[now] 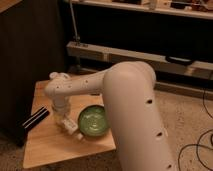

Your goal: Place the bottle in the ceramic bowl

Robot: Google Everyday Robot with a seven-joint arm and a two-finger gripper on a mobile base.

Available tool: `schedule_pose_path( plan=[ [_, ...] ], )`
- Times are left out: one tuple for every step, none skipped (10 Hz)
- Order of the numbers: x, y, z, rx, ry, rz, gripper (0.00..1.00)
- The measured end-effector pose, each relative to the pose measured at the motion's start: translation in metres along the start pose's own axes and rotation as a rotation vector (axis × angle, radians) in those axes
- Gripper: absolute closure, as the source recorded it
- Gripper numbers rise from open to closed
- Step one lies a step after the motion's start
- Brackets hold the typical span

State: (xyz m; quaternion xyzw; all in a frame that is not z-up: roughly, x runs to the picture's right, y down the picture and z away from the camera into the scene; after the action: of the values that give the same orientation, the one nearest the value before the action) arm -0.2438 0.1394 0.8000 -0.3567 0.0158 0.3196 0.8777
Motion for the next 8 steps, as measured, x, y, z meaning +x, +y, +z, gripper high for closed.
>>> schedule_pose_path(
  plan=[
    [0.000,-0.004,-0.020,-0.010,-0.025,-0.001,1.00],
    [0.001,-0.011,-0.044,-0.022,-0.048,0.000,1.00],
    [0.004,-0.018,-0.067,-0.044,-0.072,0.001,1.00],
    [0.007,-0.029,-0.091,-0.072,-0.102,0.004,1.00],
    [0.013,-0.043,-0.111,-0.086,-0.124,0.012,1.00],
    [0.014,-0.047,-0.120,-0.087,-0.132,0.012,1.00],
    [0.015,-0.051,-0.126,-0.085,-0.138,0.010,1.00],
    [0.019,-0.060,-0.129,-0.077,-0.142,0.007,1.00]
  ],
)
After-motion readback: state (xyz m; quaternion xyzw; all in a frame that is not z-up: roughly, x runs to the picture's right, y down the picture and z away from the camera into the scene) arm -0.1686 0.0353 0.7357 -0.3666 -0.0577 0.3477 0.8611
